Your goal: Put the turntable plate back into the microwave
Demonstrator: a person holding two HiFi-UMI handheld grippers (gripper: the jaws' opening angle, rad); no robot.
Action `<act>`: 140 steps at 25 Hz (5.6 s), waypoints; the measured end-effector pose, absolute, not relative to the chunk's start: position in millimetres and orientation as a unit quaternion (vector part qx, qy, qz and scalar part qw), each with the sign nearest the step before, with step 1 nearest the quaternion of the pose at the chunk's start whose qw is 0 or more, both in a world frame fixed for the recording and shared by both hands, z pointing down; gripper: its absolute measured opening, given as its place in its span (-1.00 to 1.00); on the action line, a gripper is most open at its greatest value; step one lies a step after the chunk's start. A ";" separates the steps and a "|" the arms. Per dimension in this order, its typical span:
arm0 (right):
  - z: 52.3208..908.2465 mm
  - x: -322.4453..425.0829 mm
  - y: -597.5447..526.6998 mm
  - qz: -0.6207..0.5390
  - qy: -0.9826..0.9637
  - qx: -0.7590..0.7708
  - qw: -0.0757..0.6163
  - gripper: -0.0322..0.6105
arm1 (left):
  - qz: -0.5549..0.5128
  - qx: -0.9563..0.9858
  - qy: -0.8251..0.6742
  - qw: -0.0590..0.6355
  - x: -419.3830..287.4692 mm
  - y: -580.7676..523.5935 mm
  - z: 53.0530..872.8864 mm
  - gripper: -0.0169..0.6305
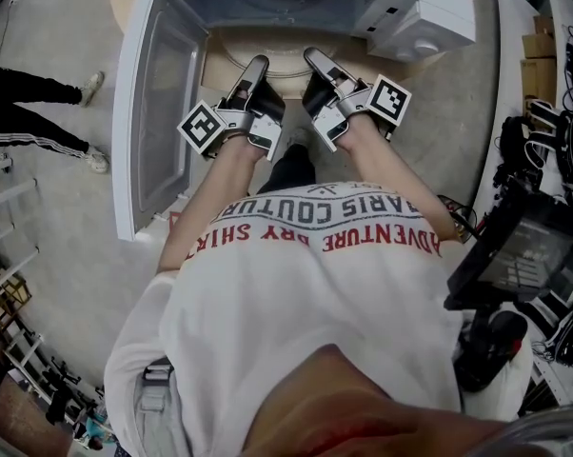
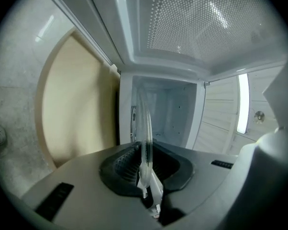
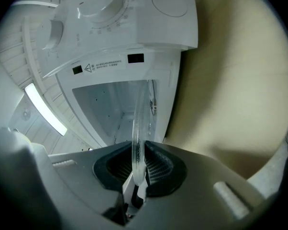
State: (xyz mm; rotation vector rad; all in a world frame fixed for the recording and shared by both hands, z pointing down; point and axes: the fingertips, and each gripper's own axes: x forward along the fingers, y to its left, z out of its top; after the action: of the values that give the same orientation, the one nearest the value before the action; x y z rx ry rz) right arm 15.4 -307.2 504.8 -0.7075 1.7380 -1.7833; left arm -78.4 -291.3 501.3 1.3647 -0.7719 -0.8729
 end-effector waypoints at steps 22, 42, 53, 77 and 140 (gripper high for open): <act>509.9 3.8 -352.8 -0.662 0.644 -0.265 0.278 -0.78 | -0.359 0.590 -0.350 0.633 -80.4 -355.7 510.2 -0.82; 518.3 -5.6 -348.5 -0.662 0.651 -0.274 0.250 -0.78 | -0.326 0.601 -0.363 0.633 -81.3 -356.8 517.9 -0.82; 511.4 -3.1 -360.3 -0.658 0.650 -0.279 0.259 -0.78 | -0.324 0.601 -0.358 0.636 -69.7 -350.3 510.6 -0.82; 510.6 -8.5 -377.6 -0.657 0.654 -0.278 0.251 -0.79 | -0.327 0.600 -0.372 0.628 -83.3 -394.8 512.4 -0.83; 306.9 43.8 81.6 -0.151 0.955 -0.233 -0.108 -0.87 | 0.081 0.934 -0.316 0.147 28.3 72.0 308.2 -0.95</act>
State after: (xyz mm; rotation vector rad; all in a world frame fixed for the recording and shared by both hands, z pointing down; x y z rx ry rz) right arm 43.8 81.6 306.9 -0.7856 3.2254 -0.5086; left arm 28.3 72.0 308.2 2.6869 -0.9079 0.2337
